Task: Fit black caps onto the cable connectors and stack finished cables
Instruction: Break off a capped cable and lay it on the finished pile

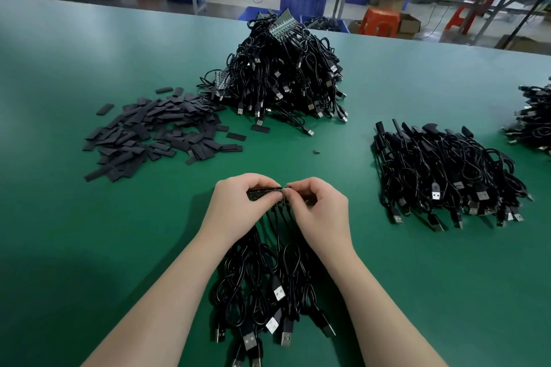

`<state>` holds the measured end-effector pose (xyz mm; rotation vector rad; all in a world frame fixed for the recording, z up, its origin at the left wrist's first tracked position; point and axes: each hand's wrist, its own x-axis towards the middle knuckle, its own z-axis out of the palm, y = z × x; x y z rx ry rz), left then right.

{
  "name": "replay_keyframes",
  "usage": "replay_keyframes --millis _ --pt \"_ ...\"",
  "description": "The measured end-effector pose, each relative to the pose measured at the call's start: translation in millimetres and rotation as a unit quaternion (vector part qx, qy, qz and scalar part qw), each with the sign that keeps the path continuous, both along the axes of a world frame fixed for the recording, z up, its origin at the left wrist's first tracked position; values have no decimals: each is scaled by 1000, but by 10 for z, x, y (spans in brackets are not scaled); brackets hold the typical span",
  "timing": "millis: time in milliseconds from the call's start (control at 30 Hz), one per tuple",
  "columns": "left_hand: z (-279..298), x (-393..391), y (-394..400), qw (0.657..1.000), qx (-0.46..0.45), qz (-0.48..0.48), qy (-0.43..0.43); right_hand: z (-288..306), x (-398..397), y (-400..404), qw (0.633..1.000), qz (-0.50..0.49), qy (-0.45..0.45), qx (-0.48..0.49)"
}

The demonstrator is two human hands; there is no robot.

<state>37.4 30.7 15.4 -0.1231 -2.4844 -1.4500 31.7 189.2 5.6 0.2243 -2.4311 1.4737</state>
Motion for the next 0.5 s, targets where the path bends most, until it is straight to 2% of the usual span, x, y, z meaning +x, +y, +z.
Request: replay_keyframes --millis 133,300,400,500 --pt "16 -6 -36 1000 -5 15 20 7 -7 24 1000 -10 -17 -6" --pt "37 -91 -262 980 -10 192 51 -16 -39 96 996 -54 -70 -4" --pt "-8 -97 -421 960 -139 237 -55 -37 -46 91 994 -62 -85 15" --pt "-22 -93 -412 940 -244 201 -126 -37 -49 91 994 -57 -88 39"
